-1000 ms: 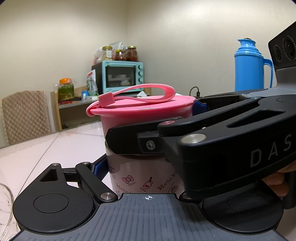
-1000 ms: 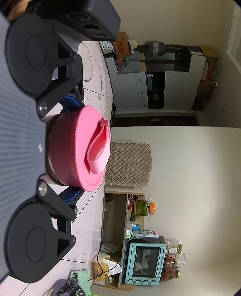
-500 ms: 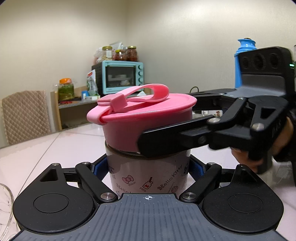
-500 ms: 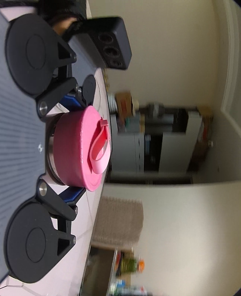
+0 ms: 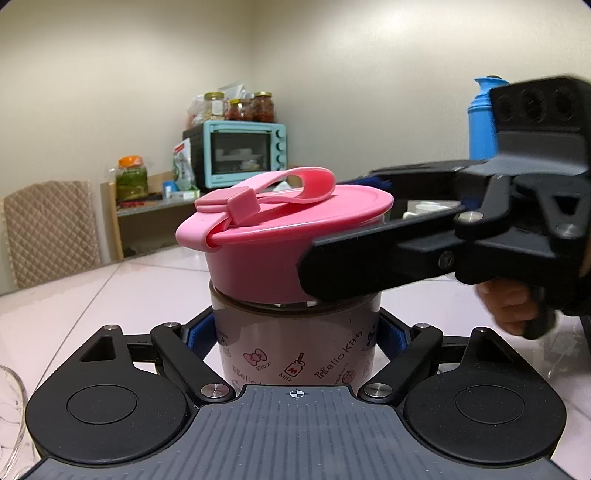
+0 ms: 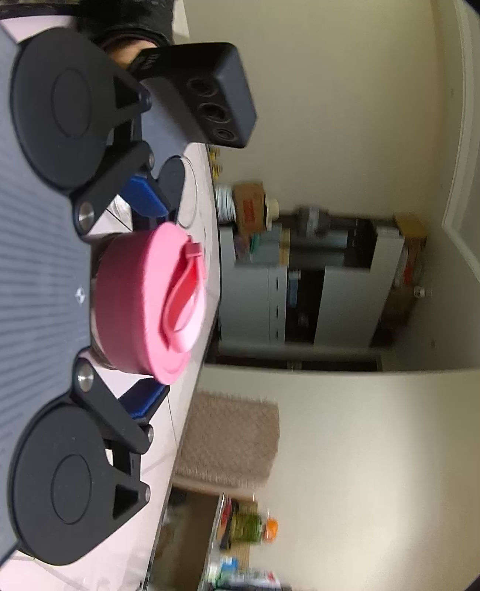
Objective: Unscrew bottle cap and pour
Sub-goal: 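Regrip the pink cap with the right gripper and twist it again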
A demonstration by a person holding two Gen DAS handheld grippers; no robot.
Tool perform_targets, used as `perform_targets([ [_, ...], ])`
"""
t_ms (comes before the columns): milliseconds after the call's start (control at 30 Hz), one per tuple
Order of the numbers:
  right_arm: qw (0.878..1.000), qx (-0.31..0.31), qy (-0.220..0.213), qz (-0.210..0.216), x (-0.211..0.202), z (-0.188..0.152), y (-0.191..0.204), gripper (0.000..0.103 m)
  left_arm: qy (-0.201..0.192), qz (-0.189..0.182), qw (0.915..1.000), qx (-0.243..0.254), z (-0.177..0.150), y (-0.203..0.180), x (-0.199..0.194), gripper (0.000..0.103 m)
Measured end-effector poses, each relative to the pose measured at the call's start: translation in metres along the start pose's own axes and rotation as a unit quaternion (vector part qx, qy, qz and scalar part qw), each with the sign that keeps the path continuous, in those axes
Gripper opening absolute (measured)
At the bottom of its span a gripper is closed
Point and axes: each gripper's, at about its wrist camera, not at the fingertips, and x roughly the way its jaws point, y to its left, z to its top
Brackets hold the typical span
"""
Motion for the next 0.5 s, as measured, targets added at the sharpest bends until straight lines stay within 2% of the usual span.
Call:
perform_targets([
  [33,1.000,0.005,0.006,-0.029,-0.001,0.002,0.006,0.096,0.000,0.000,1.0000,0.000,0.000,-0.001,0.000,0.090],
  [100,0.998,0.019,0.012,-0.059,-0.002,0.004,0.013,0.096,0.000,0.000,1.0000,0.000,0.000,0.000,0.000,0.090],
  [300,0.992,0.024,0.021,-0.122,0.006,0.002,0.033,0.097,0.000,0.000,1.0000,0.000,0.000,0.000,0.001,0.090],
  [500,0.985,0.056,0.024,-0.160,0.016,-0.001,0.042,0.096,0.000,0.000,1.0000,0.000,-0.001,0.001,0.001,0.090],
])
